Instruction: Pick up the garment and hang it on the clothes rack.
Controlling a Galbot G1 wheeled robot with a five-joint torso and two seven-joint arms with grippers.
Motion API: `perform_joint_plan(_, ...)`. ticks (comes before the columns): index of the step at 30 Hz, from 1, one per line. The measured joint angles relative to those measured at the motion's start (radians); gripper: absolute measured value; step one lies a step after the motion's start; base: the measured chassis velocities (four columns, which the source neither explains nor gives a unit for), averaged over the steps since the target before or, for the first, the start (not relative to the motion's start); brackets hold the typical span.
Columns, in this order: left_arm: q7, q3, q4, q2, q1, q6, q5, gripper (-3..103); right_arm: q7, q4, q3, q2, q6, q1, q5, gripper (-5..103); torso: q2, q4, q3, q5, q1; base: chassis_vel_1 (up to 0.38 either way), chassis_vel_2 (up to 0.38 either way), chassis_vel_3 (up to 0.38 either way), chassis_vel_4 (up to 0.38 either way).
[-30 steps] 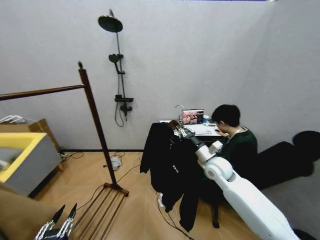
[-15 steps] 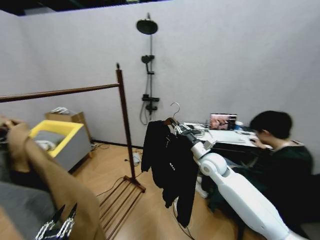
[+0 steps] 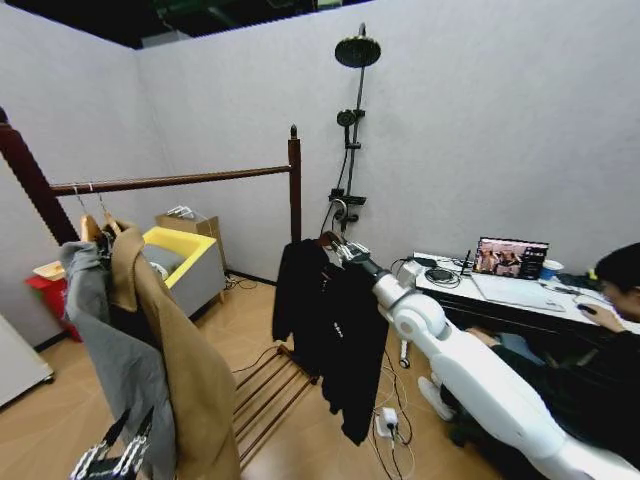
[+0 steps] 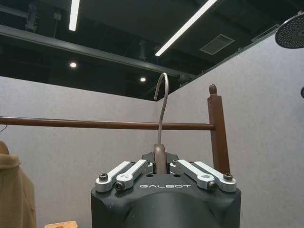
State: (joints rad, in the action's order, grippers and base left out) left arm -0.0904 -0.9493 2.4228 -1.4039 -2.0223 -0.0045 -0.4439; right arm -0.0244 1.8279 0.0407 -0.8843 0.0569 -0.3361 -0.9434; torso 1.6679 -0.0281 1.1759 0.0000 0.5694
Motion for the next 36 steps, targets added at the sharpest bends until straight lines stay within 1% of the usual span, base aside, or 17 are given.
perform_joint_plan(5, 0.000, 0.000, 0.000, 0.000, 0.000, 0.000, 0.000, 46, -0.016, -0.026, 0.056, -0.025, 0.008, 0.076, -0.003, 10, 0.000, 0.0003, 0.000, -0.0002, 0.000, 0.000, 0.000, 0.000, 0.000)
perform_joint_plan(12, 0.000, 0.000, 0.000, 0.000, 0.000, 0.000, 0.000, 46, -0.018, -0.083, 0.122, -0.057, 0.006, 0.154, -0.011, 10, -0.001, 0.0001, -0.001, -0.0001, -0.001, 0.000, 0.000, 0.000, 0.000)
perform_joint_plan(14, 0.000, 0.000, 0.000, 0.000, 0.000, 0.000, 0.000, 46, -0.021, -0.137, 0.163, -0.080, 0.005, 0.206, -0.022, 10, -0.010, 0.0002, -0.005, 0.0000, -0.005, 0.021, 0.020, 0.037, 0.023)
perform_joint_plan(18, 0.000, 0.000, 0.000, 0.000, 0.000, 0.000, 0.000, 46, -0.021, -0.179, 0.195, -0.099, 0.008, 0.253, -0.032, 10, -0.016, 0.0002, -0.008, 0.0000, -0.007, 0.054, 0.055, 0.059, 0.056)
perform_joint_plan(19, 0.000, 0.000, 0.000, 0.000, 0.000, 0.000, 0.000, 46, -0.025, -0.215, 0.229, -0.125, 0.015, 0.302, -0.051, 10, -0.019, 0.0008, -0.009, 0.0000, -0.009, 0.044, 0.041, 0.052, 0.041)
perform_joint_plan(20, 0.000, 0.000, 0.000, 0.000, 0.000, 0.000, 0.000, 46, -0.029, -0.241, 0.256, -0.145, 0.019, 0.341, -0.063, 10, -0.020, 0.0006, -0.010, -0.0003, -0.010, 0.000, 0.000, 0.000, 0.000)
perform_joint_plan(21, 0.000, 0.000, 0.000, 0.000, 0.000, 0.000, 0.000, 46, -0.029, -0.241, 0.256, -0.145, 0.019, 0.341, -0.063, 10, -0.020, 0.0006, -0.010, -0.0003, -0.010, 0.000, 0.000, 0.000, 0.000)
perform_joint_plan(23, 0.000, 0.000, 0.000, 0.000, 0.000, 0.000, 0.000, 46, -0.030, -0.267, 0.280, -0.167, 0.021, 0.377, -0.069, 10, -0.020, 0.0005, -0.010, -0.0002, -0.010, 0.000, 0.000, 0.000, 0.000)
perform_joint_plan(25, 0.000, 0.000, 0.000, 0.000, 0.000, 0.000, 0.000, 46, -0.029, -0.333, 0.321, -0.222, 0.021, 0.452, -0.073, 10, -0.021, 0.0000, -0.011, -0.0003, -0.010, 0.000, 0.000, 0.000, 0.000)
perform_joint_plan(26, 0.000, 0.000, 0.000, 0.000, 0.000, 0.000, 0.000, 46, -0.025, -0.373, 0.341, -0.262, 0.021, 0.490, -0.073, 10, -0.021, 0.0000, -0.011, -0.0004, -0.010, 0.000, 0.000, 0.000, 0.000)
perform_joint_plan(27, 0.000, 0.000, 0.000, 0.000, 0.000, 0.000, 0.000, 46, -0.025, -0.373, 0.341, -0.262, 0.021, 0.490, -0.073, 10, -0.021, 0.0000, -0.011, -0.0004, -0.010, 0.000, 0.000, 0.000, 0.000)
perform_joint_plan(30, 0.000, 0.000, 0.000, 0.000, 0.000, 0.000, 0.000, 46, -0.008, -0.469, 0.376, -0.351, 0.018, 0.562, -0.073, 10, -0.021, 0.0007, -0.011, -0.0005, -0.010, 0.000, 0.000, 0.000, 0.000)
perform_joint_plan(31, 0.000, 0.000, 0.000, 0.000, 0.000, 0.000, 0.000, 46, -0.008, -0.469, 0.376, -0.351, 0.018, 0.562, -0.073, 10, -0.021, 0.0007, -0.011, -0.0005, -0.010, 0.000, 0.000, 0.000, 0.000)
perform_joint_plan(33, 0.000, 0.000, 0.000, 0.000, 0.000, 0.000, 0.000, 46, -0.001, -0.558, 0.395, -0.412, 0.017, 0.604, -0.073, 10, -0.021, 0.0004, -0.011, -0.0005, -0.010, 0.000, 0.000, 0.000, 0.000)
perform_joint_plan(34, 0.000, 0.000, 0.000, 0.000, 0.000, 0.000, 0.000, 46, -0.001, -0.595, 0.403, -0.432, 0.017, 0.616, -0.072, 10, -0.020, 0.0004, -0.011, -0.0005, -0.010, 0.000, 0.000, 0.000, 0.000)
perform_joint_plan(35, 0.000, 0.000, 0.000, 0.000, 0.000, 0.000, 0.000, 46, -0.001, -0.595, 0.403, -0.432, 0.017, 0.616, -0.072, 10, -0.020, 0.0004, -0.011, -0.0005, -0.010, 0.000, 0.000, 0.000, 0.000)
perform_joint_plan(36, 0.000, 0.000, 0.000, 0.000, 0.000, 0.000, 0.000, 46, -0.001, -0.663, 0.409, -0.467, 0.017, 0.630, -0.060, 10, -0.020, 0.0003, -0.010, -0.0003, -0.010, 0.000, 0.000, 0.000, 0.000)
